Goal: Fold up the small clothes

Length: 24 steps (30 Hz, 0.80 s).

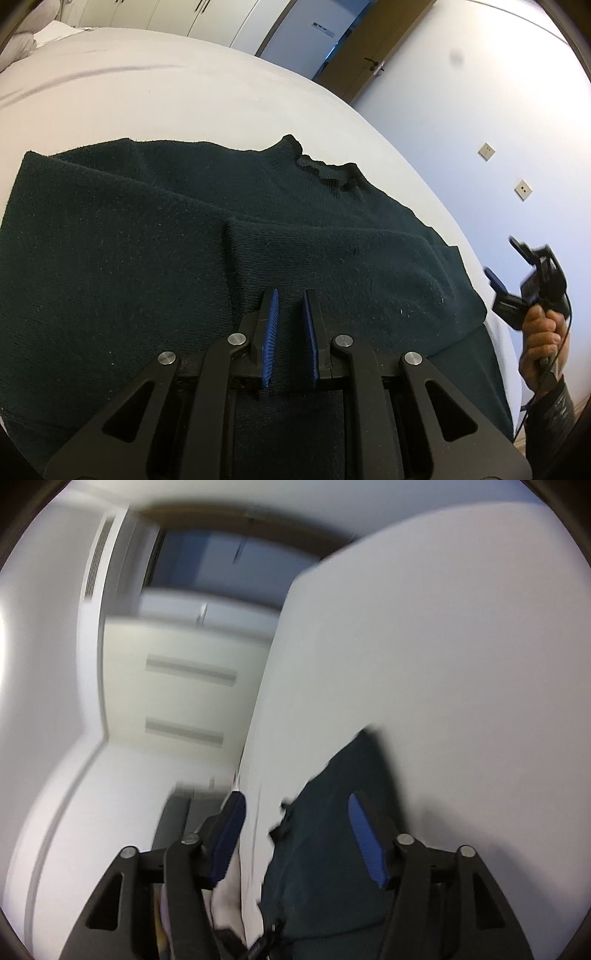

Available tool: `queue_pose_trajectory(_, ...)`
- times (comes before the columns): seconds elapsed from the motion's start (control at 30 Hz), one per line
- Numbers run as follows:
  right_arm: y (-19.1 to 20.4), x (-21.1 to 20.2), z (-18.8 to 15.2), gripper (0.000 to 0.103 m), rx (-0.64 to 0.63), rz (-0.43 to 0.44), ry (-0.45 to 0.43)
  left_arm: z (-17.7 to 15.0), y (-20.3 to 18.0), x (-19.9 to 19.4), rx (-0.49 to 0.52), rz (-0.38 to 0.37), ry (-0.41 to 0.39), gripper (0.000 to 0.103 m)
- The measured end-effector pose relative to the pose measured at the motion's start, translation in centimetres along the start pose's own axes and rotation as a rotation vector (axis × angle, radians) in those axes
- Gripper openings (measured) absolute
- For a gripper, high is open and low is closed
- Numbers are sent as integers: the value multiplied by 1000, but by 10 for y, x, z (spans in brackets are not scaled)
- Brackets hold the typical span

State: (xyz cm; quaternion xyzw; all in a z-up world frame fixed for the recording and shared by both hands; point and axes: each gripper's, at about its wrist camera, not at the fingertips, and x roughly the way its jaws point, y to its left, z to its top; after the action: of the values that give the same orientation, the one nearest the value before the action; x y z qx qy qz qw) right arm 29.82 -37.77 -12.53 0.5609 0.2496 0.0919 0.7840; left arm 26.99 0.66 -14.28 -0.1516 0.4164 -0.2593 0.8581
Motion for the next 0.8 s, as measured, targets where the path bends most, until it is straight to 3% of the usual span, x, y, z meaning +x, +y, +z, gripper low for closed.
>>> queue_pose_trajectory(0.13, -10, 51, -13, 62, -23, -88, 142, -2, 1, -3, -4, -1, 2, 14)
queue_pose_trajectory(0.17, -17, 53, -17, 54, -29, -114, 133, -2, 1, -4, -2, 1, 2, 14)
queue_pose_trajectory(0.27, -31, 35, -25, 40, -19, -86, 95, -1, -1, -3, 0, 7, 6, 14)
queue_pose_trajectory(0.33, -32, 21, -29, 40, -19, -117, 83, 0, -2, -3, -1, 12, 10, 14)
queue_pose_trajectory(0.4, -25, -2, -36, 43, -74, -183, 74, -1, -3, -3, 5, 22, 10, 14)
queue_pose_trajectory(0.47, -17, -22, -39, 55, -98, -225, 53, -1, -5, -4, 8, 33, 9, 14)
queue_pose_trajectory(0.53, 0, -36, -48, 56, -119, -144, 35, -2, -8, -4, 17, 46, 7, 14)
queue_pose_trajectory(0.7, 38, 5, -72, 61, -213, -25, 156, -4, -8, -6, 17, 57, -2, 14)
queue_pose_trajectory(0.8, 24, 35, -82, 62, -203, -77, 218, -3, -8, -4, 11, 49, -1, 14)
